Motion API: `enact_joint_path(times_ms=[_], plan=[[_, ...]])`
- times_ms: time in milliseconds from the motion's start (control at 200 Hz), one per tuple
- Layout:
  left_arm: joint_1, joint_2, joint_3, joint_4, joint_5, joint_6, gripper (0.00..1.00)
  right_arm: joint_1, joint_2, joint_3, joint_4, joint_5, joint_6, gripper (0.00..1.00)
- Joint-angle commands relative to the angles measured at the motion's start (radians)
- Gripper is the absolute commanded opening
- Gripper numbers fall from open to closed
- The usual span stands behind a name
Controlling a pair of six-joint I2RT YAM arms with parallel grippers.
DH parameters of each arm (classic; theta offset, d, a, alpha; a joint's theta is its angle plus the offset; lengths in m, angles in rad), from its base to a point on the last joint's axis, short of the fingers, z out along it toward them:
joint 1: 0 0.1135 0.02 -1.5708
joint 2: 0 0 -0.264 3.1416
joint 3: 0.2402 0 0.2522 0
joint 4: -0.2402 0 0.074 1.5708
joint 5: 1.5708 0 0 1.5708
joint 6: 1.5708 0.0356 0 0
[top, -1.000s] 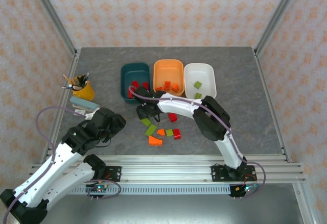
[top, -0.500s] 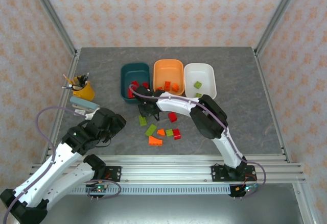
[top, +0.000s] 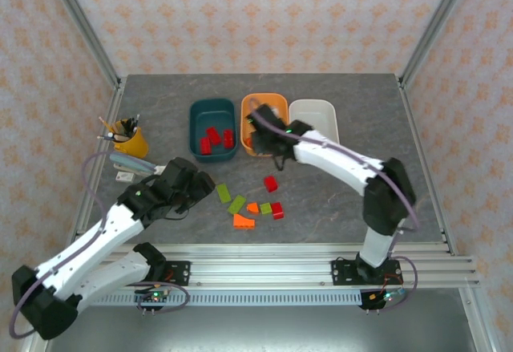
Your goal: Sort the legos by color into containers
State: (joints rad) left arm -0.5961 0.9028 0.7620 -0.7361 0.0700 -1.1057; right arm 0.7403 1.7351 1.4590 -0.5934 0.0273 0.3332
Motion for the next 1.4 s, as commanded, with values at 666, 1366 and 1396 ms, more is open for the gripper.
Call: enact_joint_path(times_ms=[666,1366,1396], plan=[[-0.136,0.715,0.601,0.098,0.125,0.297,0.75,-0.394,0.283,0.15,-0.203,0.077,0.003,0.51],[-0.181,1.0,0.664,0.005,0.165,0.129,0.78,-0.225,-0.544,-0.451,-0.016,-0.279,-0.013,0.66],[-0.184,1.024,0.668,0.01,0.168,0.122,0.78,-0.223,-0.599,-0.486,-0.008,-0.302,-0.001,0.67]])
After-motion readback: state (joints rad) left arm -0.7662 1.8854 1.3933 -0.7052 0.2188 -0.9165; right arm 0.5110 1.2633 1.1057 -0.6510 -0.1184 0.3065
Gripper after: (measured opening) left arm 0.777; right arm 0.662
